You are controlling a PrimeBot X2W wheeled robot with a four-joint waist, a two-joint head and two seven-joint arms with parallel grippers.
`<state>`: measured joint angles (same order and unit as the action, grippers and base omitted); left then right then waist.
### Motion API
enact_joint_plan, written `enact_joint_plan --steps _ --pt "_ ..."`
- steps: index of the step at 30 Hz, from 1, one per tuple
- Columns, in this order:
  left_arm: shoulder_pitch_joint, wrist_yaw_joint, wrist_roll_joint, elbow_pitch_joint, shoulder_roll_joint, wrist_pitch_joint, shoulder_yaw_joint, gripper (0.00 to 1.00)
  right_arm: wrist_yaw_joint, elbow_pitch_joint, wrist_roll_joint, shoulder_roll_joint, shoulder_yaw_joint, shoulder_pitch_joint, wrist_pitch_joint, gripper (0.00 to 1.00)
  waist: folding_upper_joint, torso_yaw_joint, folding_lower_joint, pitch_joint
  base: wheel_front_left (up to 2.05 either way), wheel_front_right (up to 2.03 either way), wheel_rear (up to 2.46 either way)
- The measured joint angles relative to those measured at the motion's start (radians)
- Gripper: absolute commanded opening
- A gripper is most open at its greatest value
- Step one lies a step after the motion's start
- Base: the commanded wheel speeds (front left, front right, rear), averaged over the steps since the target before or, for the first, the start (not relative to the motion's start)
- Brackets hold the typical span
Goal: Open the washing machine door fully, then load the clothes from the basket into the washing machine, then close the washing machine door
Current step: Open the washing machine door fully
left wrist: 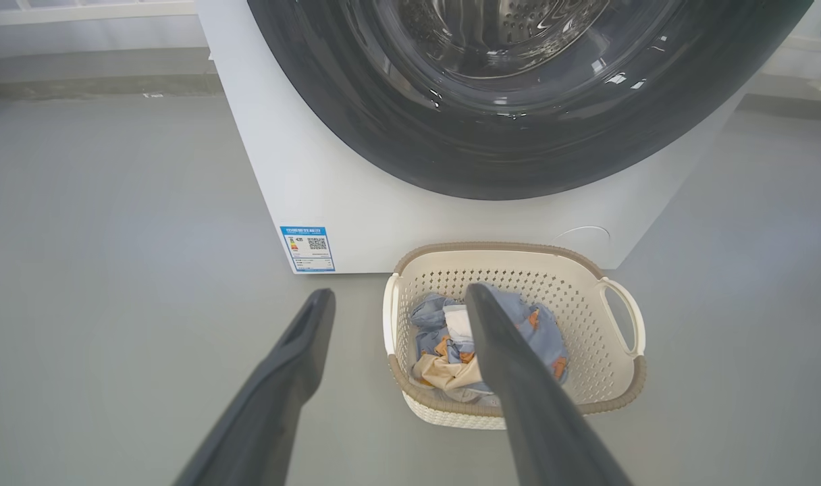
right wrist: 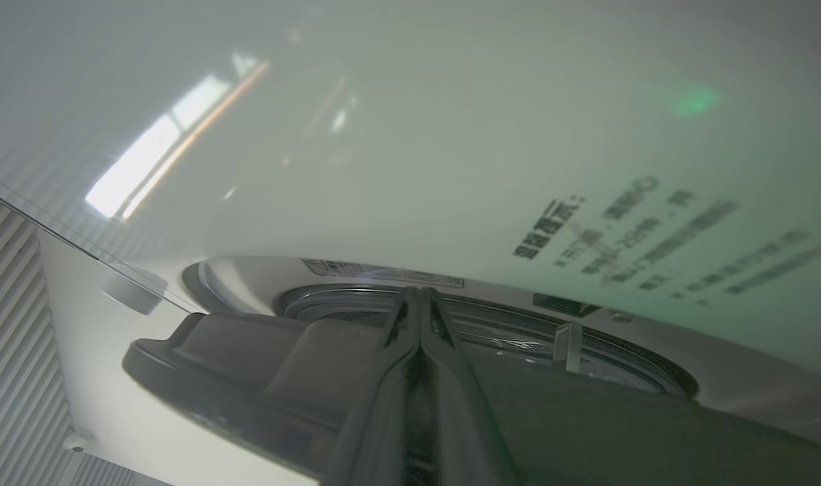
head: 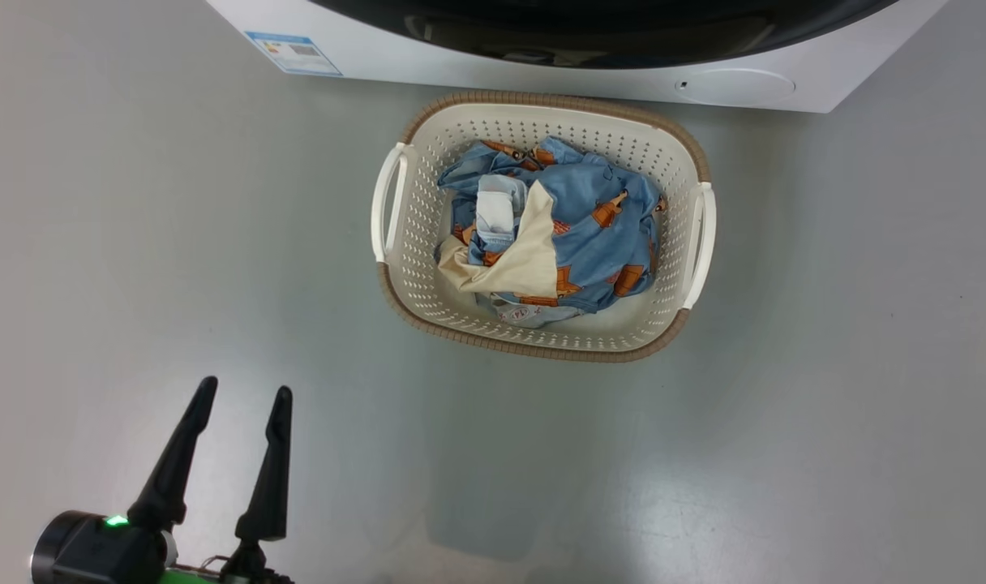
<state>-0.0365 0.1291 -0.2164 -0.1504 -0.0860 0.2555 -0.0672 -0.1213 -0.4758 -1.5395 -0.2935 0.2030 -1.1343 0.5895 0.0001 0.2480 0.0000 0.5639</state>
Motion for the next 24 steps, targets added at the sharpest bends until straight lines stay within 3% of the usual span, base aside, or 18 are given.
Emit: enact_joint_plan --steps 24 --pt "0.0 0.0 -0.001 0.001 -0.012 0.0 -0.003 1.0 0.0 -0.009 0.0 -0.004 -0.066 -0.012 0.037 0.0 0.0 -0.037 0.0 -0.014 0.0 0.0 0.0"
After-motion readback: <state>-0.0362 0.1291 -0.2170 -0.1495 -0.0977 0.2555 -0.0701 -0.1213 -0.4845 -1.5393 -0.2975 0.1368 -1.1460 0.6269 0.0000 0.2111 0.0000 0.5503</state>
